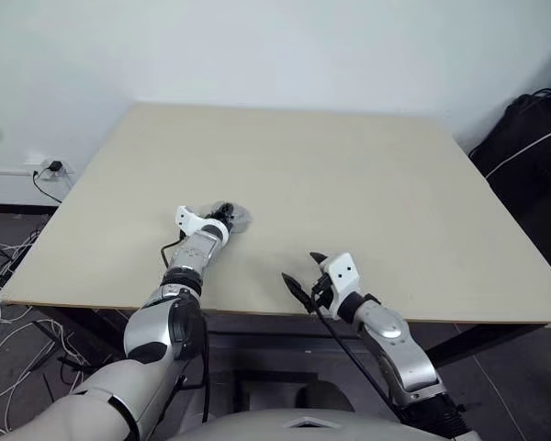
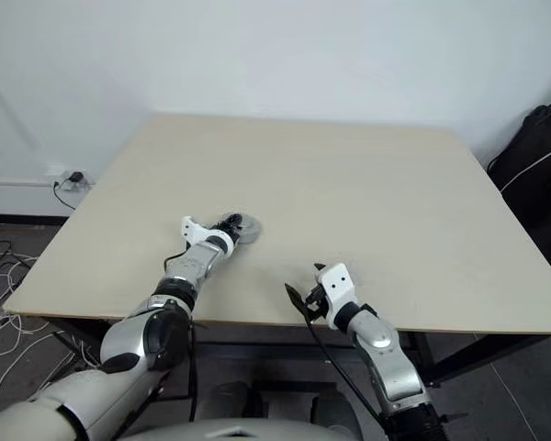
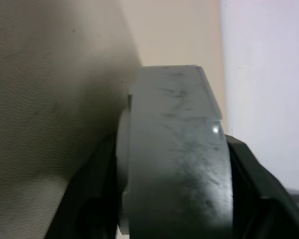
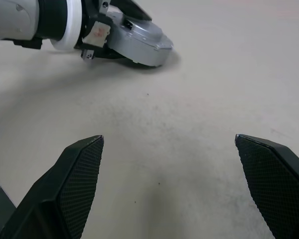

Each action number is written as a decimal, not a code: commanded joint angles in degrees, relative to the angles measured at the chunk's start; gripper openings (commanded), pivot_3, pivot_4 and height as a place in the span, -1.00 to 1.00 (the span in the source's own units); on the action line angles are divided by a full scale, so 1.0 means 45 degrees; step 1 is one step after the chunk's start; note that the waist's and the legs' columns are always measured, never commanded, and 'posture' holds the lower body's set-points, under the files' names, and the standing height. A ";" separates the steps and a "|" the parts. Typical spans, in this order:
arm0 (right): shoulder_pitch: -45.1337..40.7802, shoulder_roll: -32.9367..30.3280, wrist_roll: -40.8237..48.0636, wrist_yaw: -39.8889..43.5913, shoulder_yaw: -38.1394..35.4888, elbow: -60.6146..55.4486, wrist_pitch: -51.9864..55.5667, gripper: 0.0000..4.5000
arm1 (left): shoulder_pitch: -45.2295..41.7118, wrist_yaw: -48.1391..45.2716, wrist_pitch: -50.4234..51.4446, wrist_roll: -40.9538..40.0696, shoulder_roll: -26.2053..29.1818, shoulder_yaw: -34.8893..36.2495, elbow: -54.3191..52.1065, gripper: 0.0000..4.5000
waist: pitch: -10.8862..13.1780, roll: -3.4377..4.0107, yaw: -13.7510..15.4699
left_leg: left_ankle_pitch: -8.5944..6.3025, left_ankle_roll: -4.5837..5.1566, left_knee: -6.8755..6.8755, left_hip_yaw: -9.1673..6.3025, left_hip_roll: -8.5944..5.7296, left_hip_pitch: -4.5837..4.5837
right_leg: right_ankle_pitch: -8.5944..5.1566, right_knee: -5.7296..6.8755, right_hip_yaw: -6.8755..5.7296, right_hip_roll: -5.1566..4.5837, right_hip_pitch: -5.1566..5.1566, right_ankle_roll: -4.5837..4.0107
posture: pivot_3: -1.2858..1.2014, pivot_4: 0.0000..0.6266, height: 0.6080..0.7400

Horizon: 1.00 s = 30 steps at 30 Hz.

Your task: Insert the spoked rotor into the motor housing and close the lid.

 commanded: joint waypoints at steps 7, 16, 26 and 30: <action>-0.0283 0.0196 0.0258 0.0230 -0.0092 -0.0537 0.0852 1.00 | 0.2988 0.0945 0.4100 0.1223 0.0131 -0.1287 -0.4495 0.98 | -0.0096 0.0027 -0.0244 | -0.0010 0.0007 -0.0010 0.0013 0.0003 0.0055 | -0.0010 0.0072 0.0022 -0.0026 0.0005 -0.0022 | 0.03 -1.00 1.00; -0.0066 0.0953 0.0332 -0.0687 -0.0645 -0.0726 0.1430 1.00 | 0.9166 0.1427 0.7950 0.2596 0.0968 -0.4961 -1.3644 0.98 | -0.0418 0.0165 -0.0409 | -0.0037 -0.0016 -0.0137 0.0030 0.0002 0.0284 | -0.0107 0.0080 0.0080 -0.0166 0.0153 -0.0189 | 0.03 -1.00 1.00; 0.0437 0.2420 0.0222 -0.2661 -0.2255 -0.0467 -0.0452 1.00 | 1.3592 0.1215 0.0013 0.8154 0.1155 -0.7790 -1.7169 0.98 | -0.0386 0.0174 -0.0204 | -0.0037 -0.0019 -0.0240 0.0084 -0.0002 0.0290 | -0.0109 0.0076 0.0099 -0.0219 0.0076 -0.0190 | 0.03 -1.00 1.00; 0.0895 0.2614 -0.0514 -0.3359 -0.2486 0.0054 -0.2940 1.00 | 1.4410 0.2197 -0.2485 0.9514 0.0273 -0.7760 -1.6913 0.98 | -0.0376 0.0185 0.0007 | -0.0022 -0.0043 -0.0283 0.0093 -0.0003 0.0196 | -0.0109 0.0074 0.0080 -0.0230 -0.0038 -0.0193 | 0.03 -1.00 1.00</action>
